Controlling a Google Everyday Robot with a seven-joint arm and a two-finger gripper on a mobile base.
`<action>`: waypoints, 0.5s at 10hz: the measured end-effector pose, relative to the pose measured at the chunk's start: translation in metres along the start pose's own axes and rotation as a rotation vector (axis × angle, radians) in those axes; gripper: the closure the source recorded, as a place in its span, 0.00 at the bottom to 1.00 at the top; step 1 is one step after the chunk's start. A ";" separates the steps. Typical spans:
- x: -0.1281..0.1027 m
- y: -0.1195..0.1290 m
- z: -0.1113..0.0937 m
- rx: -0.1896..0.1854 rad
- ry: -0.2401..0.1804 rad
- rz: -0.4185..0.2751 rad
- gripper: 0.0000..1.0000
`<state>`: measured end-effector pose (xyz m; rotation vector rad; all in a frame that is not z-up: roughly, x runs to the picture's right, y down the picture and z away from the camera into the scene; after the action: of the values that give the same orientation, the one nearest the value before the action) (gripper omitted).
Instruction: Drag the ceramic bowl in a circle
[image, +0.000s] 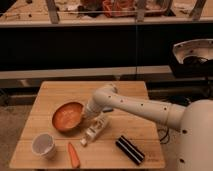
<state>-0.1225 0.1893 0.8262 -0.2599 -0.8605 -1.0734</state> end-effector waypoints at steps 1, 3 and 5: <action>-0.006 0.000 0.005 -0.011 -0.009 -0.008 1.00; -0.013 -0.013 0.016 -0.037 -0.016 -0.062 1.00; -0.004 -0.024 0.015 -0.044 -0.005 -0.101 1.00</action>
<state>-0.1505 0.1892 0.8278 -0.2584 -0.8619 -1.1874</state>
